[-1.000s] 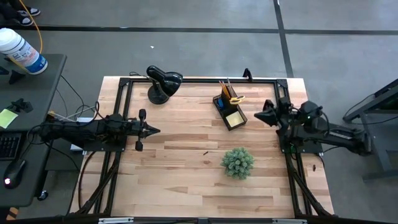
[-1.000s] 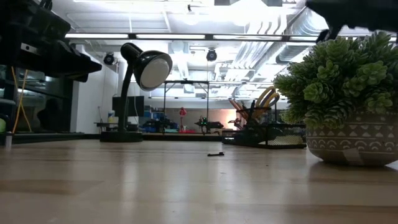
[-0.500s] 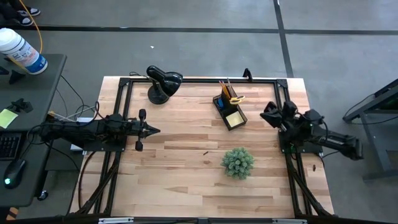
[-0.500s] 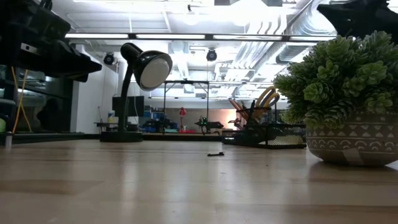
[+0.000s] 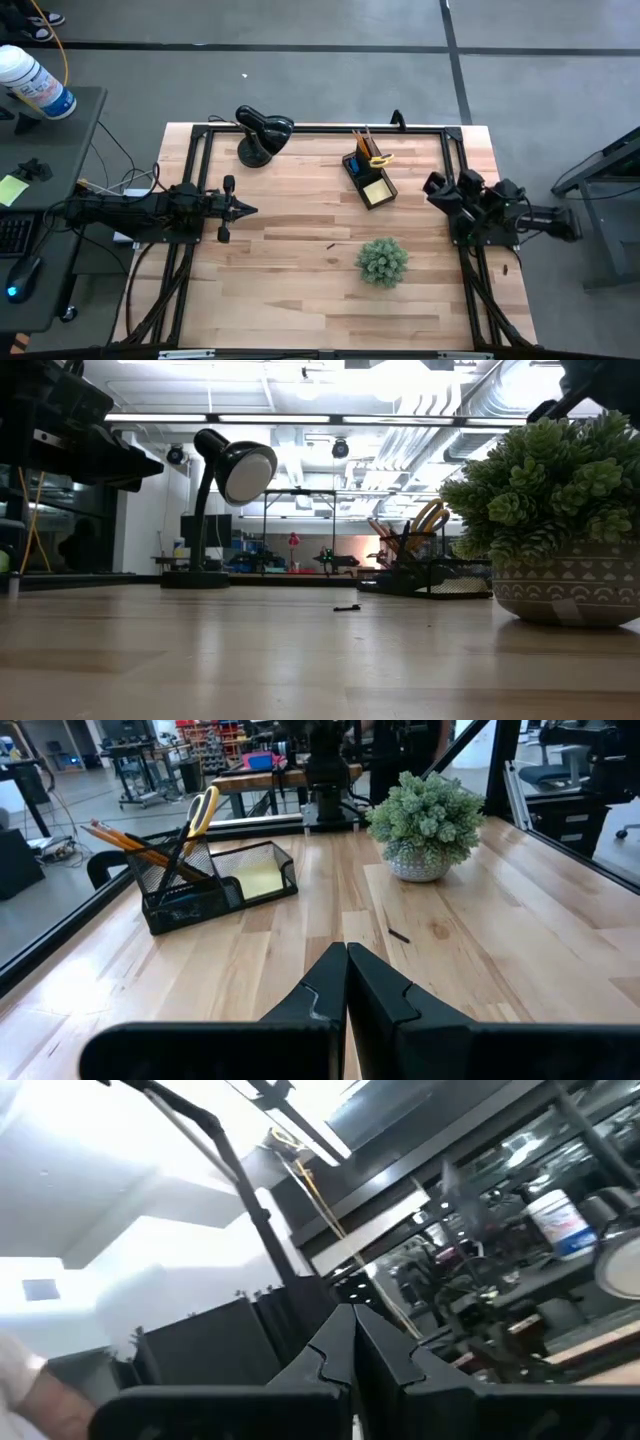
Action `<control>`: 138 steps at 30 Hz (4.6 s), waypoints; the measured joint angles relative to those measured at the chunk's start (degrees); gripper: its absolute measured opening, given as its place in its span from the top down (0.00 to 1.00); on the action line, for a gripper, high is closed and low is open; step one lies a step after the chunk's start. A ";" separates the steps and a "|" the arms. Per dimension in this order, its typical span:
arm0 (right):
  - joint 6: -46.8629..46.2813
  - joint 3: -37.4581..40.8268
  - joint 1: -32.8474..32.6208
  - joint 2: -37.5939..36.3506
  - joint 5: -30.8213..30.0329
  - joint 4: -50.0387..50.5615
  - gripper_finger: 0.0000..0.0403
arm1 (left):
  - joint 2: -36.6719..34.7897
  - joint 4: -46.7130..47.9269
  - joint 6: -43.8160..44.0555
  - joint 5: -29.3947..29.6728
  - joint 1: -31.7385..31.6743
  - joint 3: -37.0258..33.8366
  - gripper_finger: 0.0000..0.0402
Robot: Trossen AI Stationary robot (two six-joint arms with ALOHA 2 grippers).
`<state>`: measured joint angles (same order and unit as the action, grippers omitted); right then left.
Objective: Pick and place office supplies into organizer
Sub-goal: Return to Home Position
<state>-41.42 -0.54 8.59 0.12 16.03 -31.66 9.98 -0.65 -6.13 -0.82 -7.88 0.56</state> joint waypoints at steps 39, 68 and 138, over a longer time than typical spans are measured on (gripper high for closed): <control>18.74 -0.02 -8.65 0.28 -12.50 30.45 0.96 | 0.00 0.00 0.00 0.00 0.00 -0.02 1.00; 19.86 -0.02 -8.64 0.28 -12.47 30.56 0.96 | 0.00 0.00 0.00 -0.01 0.02 -0.01 1.00; 19.86 -0.02 -8.65 0.31 -12.43 30.56 0.95 | 0.00 0.00 -0.01 0.00 0.02 -0.02 1.00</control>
<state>-21.56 -0.56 -0.05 0.43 3.60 -1.10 9.98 -0.64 -6.14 -0.82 -7.86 0.54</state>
